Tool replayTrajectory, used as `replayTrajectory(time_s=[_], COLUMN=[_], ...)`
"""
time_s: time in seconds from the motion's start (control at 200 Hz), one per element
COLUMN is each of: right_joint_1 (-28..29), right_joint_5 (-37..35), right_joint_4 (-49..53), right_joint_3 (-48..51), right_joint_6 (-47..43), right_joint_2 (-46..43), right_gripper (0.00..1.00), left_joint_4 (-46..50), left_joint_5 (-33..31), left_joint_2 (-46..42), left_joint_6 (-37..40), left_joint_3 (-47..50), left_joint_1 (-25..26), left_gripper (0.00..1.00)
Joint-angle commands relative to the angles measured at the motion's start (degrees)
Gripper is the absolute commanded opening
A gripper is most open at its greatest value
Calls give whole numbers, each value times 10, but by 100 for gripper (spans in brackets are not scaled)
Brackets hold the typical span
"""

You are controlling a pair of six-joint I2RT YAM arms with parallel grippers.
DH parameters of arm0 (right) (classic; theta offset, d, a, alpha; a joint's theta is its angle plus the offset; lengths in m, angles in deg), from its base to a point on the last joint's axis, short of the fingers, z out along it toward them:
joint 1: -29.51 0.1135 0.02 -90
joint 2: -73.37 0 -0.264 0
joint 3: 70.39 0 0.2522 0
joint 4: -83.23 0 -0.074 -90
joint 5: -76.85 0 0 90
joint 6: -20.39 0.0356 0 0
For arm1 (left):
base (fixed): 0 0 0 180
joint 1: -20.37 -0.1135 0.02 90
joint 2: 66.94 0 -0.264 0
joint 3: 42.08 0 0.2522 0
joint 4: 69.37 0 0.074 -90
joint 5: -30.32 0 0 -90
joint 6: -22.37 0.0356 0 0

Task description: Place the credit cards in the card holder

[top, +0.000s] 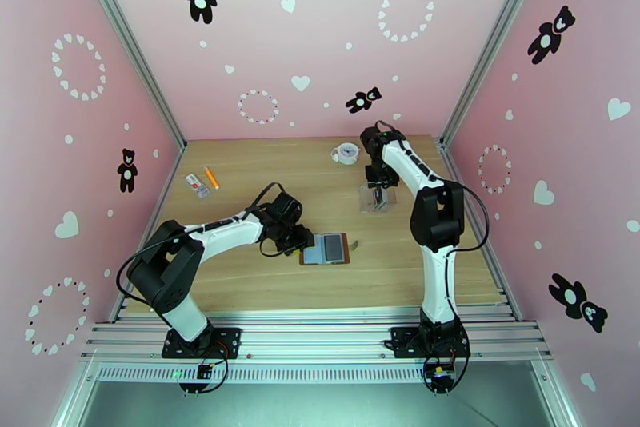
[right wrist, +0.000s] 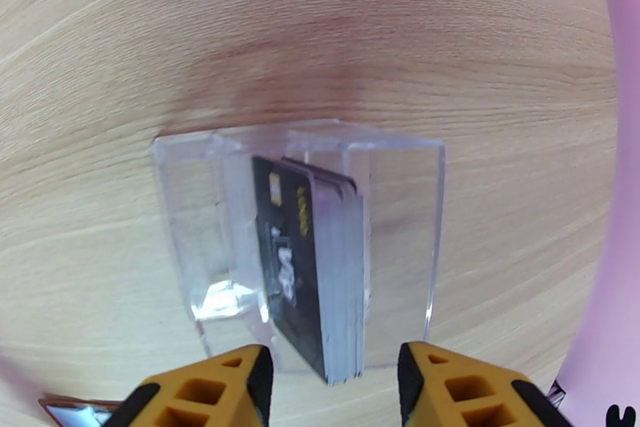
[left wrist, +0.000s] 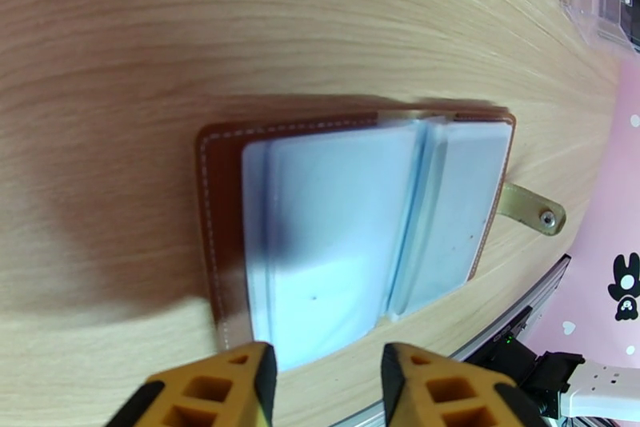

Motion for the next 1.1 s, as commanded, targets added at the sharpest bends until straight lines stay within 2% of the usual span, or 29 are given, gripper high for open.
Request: replayTrajectory(time_s=[0.0, 0.53, 0.806, 0.926, 1.036, 1.096], right_joint_1=[-2, -22, -24, -24, -24, -24], right_joint_5=[-9, -12, -31, -22, -7, -4], right_joint_4=[25, 42, 41, 39, 41, 43], right_joint_3=[-22, -43, -43, -45, -47, -48], right_joint_6=[-16, -21, -16, -15, -12, -9], right_joint_2=[21, 62, 37, 32, 33, 32], right_gripper=[47, 46, 46, 38, 23, 18], left_joint_4=[-6, 0, -1, 1, -2, -2], left_joint_5=[-6, 1, 6, 7, 9, 9], left_joint_2=[17, 40, 44, 44, 44, 43], left_joint_6=[4, 14, 19, 23, 24, 25], left_joint_3=[1, -8, -9, -6, -1, 1], left_joint_1=[-8, -10, -11, -12, -13, -14], left_gripper=[40, 40, 40, 40, 40, 40])
